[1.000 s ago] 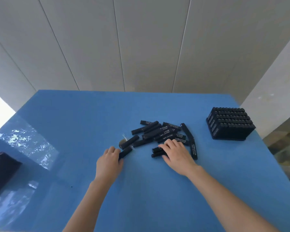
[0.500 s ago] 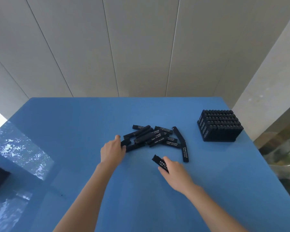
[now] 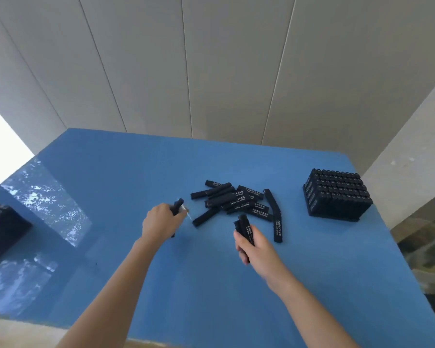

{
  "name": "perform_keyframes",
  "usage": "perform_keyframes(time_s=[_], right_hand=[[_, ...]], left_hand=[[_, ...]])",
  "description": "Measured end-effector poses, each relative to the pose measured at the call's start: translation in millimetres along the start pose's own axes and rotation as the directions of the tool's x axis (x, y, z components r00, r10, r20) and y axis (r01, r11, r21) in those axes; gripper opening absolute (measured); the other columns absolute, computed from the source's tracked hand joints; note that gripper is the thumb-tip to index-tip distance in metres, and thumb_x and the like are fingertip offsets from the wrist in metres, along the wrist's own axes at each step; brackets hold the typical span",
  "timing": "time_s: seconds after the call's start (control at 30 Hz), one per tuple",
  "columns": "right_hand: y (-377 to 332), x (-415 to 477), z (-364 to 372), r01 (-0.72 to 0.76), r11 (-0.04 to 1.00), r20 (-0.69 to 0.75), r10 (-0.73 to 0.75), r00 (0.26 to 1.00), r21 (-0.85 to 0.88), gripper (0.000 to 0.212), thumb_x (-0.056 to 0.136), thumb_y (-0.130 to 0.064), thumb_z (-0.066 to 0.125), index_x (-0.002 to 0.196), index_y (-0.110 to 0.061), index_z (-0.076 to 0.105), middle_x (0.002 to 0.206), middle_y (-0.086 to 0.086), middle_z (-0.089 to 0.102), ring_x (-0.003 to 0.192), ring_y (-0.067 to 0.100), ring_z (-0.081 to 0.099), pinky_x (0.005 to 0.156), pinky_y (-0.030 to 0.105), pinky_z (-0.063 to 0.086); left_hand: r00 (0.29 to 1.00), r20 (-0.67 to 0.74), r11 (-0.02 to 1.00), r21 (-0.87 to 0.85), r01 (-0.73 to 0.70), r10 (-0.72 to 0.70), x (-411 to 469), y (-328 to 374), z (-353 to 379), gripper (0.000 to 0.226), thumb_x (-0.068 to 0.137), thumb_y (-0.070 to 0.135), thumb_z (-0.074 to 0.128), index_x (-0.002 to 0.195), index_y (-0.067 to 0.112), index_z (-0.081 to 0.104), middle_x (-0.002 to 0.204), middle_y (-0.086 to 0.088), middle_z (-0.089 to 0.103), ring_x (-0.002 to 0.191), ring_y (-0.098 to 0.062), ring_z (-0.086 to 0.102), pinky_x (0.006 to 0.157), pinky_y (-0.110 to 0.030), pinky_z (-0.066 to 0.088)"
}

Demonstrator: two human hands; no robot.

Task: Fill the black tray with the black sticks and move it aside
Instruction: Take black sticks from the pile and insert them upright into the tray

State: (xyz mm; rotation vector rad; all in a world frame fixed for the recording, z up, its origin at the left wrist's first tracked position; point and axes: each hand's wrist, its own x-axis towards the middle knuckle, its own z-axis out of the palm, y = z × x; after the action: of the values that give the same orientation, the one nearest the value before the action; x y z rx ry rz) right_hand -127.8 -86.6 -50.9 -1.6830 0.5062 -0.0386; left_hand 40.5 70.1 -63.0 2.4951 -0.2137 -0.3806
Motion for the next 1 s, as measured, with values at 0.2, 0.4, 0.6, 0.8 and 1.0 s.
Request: perform_keyframes(time_s=[0.2,0.4,0.6,0.8,1.0], right_hand=[[-14,-4,42,-0.043,0.979,0.165,0.010,0.986,0.200,0.011,0.095,-0.020,0.048,0.099,-0.011,0.053,0.068,-0.004,0.049,0.054,0.008,0.041,0.057,0.019,0.040],[-28,-19,109,-0.055,0.970,0.264,-0.010,0.964,0.235,0.008,0.097,-0.020,0.045,0.101,-0.014,0.044,0.073,-0.001,0.051,0.050,0.009,0.039,0.055,0.021,0.038],[-45,-47,210,-0.028,0.976,0.361,-0.054,0.931,0.217,0.011,0.099,-0.023,0.039,0.101,-0.013,0.038,0.075,-0.001,0.054,0.049,0.009,0.040,0.054,0.022,0.037],[-61,-88,342,0.002,0.977,0.403,-0.091,0.911,0.215,0.020,0.099,-0.025,0.039,0.106,-0.007,0.040,0.081,0.001,0.051,0.049,0.007,0.041,0.051,0.021,0.038],[-80,-113,443,0.011,0.984,0.467,-0.095,0.879,0.180,0.026,0.099,-0.034,0.036,0.107,-0.010,0.039,0.080,0.000,0.049,0.056,0.009,0.043,0.053,0.018,0.040]], left_hand=[[0.975,0.194,0.691,-0.690,0.217,-0.112,-57,-45,-26,0.015,0.092,0.004,0.044,0.081,0.005,0.054,0.064,-0.005,0.067,0.049,-0.018,0.058,0.063,-0.032,0.055],[0.969,0.232,0.489,-0.838,0.244,-0.085,-113,-107,-64,0.014,0.096,0.007,0.045,0.095,0.002,0.057,0.053,0.002,0.029,0.042,-0.013,0.029,0.040,-0.021,0.028],[0.977,0.159,0.494,-0.844,0.209,-0.143,-157,-164,-111,0.016,0.091,0.016,0.059,0.089,0.001,0.063,0.054,0.000,0.022,0.041,-0.012,0.024,0.040,-0.021,0.023],[0.985,0.083,0.467,-0.873,0.144,-0.149,-191,-237,-180,0.019,0.085,0.021,0.067,0.086,0.002,0.066,0.049,0.002,0.025,0.042,-0.013,0.025,0.041,-0.022,0.025],[0.981,0.007,0.419,-0.903,0.089,-0.194,-196,-303,-234,0.031,0.084,0.014,0.067,0.061,0.014,0.047,0.044,0.005,0.028,0.038,-0.011,0.026,0.038,-0.021,0.025]])
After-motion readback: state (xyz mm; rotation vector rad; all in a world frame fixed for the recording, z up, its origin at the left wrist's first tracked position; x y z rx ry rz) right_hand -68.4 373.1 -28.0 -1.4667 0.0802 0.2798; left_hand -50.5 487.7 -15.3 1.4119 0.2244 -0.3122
